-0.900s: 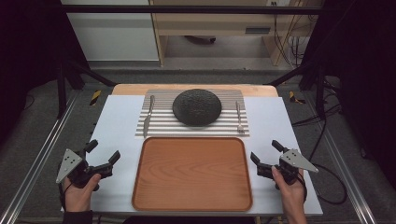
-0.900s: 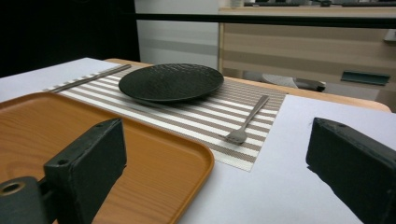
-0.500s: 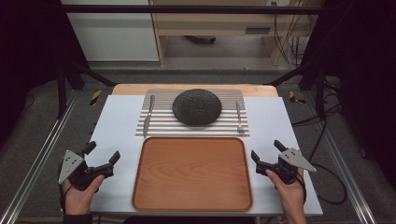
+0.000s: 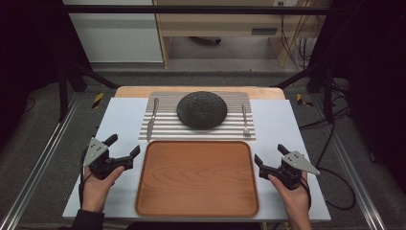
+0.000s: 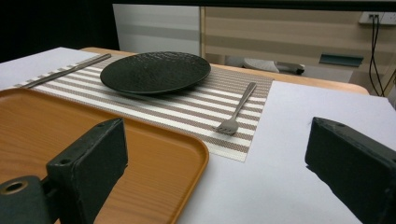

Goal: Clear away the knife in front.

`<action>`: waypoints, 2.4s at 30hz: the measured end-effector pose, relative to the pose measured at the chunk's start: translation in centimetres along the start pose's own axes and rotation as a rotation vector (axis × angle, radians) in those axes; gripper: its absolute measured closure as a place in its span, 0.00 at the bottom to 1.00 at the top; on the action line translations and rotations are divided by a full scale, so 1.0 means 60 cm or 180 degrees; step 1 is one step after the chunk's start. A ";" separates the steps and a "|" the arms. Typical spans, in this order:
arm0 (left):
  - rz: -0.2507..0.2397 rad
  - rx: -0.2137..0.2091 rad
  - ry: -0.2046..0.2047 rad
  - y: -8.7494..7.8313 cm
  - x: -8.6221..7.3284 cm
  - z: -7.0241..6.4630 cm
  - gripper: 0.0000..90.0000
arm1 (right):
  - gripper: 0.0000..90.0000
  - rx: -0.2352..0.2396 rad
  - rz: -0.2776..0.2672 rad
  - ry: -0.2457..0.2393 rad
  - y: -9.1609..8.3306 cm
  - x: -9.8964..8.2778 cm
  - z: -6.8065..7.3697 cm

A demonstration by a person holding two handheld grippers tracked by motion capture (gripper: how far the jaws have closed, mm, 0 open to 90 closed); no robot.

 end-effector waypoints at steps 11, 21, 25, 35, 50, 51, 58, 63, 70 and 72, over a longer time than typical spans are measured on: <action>0.0337 -0.0111 0.0129 0.112 0.033 -0.009 0.05 | 0.07 0.0029 0.0079 -0.0081 0.006 -0.004 0.010; 0.0676 -0.0028 0.0285 0.166 0.041 0.006 0.06 | 0.07 0.0052 0.0124 -0.0077 0.010 -0.008 0.013; 0.0735 -0.0002 0.0268 0.184 0.046 0.012 0.06 | 0.07 0.0059 0.0135 -0.0086 0.009 -0.009 0.012; 0.0813 0.0070 0.0157 0.234 0.075 0.034 0.07 | 0.07 0.0032 0.0128 -0.0068 0.008 -0.008 0.010; 0.0776 0.0127 0.0217 0.290 0.096 0.028 0.07 | 0.07 -0.0042 0.0197 -0.0047 0.006 -0.010 0.003; 0.0764 0.0146 0.0219 0.295 0.097 0.029 0.07 | 0.07 -0.0042 0.0197 -0.0046 0.005 -0.010 0.002; 0.0754 0.0280 0.0197 0.310 0.086 0.045 0.09 | 0.07 -0.0027 0.0186 -0.0059 0.004 -0.010 0.004; 0.0823 0.0363 0.0134 0.315 0.073 0.067 0.09 | 0.06 -0.0022 0.0184 -0.0055 0.003 -0.009 0.004; 0.0865 0.0444 0.0027 0.318 0.057 0.083 0.10 | 0.06 -0.0024 0.0197 -0.0063 0.005 -0.011 0.005; 0.0889 0.0440 0.0005 0.319 0.051 0.085 0.10 | 0.06 -0.0024 0.0194 -0.0062 0.004 -0.011 0.005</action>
Point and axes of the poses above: each handheld gripper's, and its own axes: y roughly forward along the jaws, x roughly out of its top, z roughly to its left, the point moved 9 cm from there along y, roughly forward along the jaws, and after that the axes turned 5 degrees about z, right-handed, at the moved point
